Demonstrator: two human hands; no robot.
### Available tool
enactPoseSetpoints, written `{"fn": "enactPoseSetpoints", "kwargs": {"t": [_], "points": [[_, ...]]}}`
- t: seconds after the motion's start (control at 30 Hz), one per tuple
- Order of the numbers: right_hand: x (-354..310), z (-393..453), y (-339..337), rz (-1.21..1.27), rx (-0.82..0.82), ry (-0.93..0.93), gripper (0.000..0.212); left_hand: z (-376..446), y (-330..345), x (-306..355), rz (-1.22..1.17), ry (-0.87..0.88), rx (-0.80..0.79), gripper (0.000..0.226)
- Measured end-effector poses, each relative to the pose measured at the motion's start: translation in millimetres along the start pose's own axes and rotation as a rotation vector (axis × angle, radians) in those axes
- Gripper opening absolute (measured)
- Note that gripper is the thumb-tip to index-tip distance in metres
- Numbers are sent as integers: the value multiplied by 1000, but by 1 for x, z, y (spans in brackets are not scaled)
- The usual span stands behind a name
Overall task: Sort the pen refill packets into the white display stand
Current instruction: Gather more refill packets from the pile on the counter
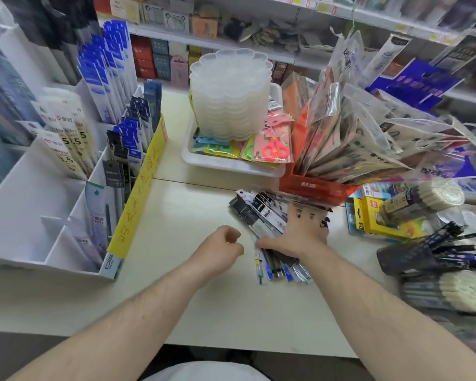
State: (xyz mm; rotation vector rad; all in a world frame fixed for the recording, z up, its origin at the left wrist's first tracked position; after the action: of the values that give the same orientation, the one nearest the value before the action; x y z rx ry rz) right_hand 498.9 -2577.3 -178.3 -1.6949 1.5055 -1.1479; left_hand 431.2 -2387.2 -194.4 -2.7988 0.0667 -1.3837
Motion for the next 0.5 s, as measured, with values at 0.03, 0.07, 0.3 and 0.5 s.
{"fn": "enactPoseSetpoints", "kwargs": {"t": [0.03, 0.07, 0.3, 0.5], "points": [[-13, -5, 0, -25, -14, -22, 141, 0, -3, -3, -8, -5, 9, 30], [-27, -9, 1, -54, -31, -42, 142, 0, -8, -5, -19, -10, 23, 28], [-97, -27, 1, -26, -54, -65, 140, -4, -60, -14, -68, -5, 189, 23], [-71, -23, -10, 36, -14, -86, 133, -7, -81, -18, -75, 27, 214, 17]]}}
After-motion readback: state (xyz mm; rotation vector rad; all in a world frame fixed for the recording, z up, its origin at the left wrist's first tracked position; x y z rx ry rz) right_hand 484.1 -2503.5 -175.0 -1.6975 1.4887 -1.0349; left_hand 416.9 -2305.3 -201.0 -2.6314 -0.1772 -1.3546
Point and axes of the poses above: each hand's wrist, its own z-axis towards the middle knuckle, its own y-axis out of the palm, x = y × z, the point moved 4 cm from there along z, towards the middle knuckle, and after that the axes turned 13 degrees about -z, right-handed, at the moved point
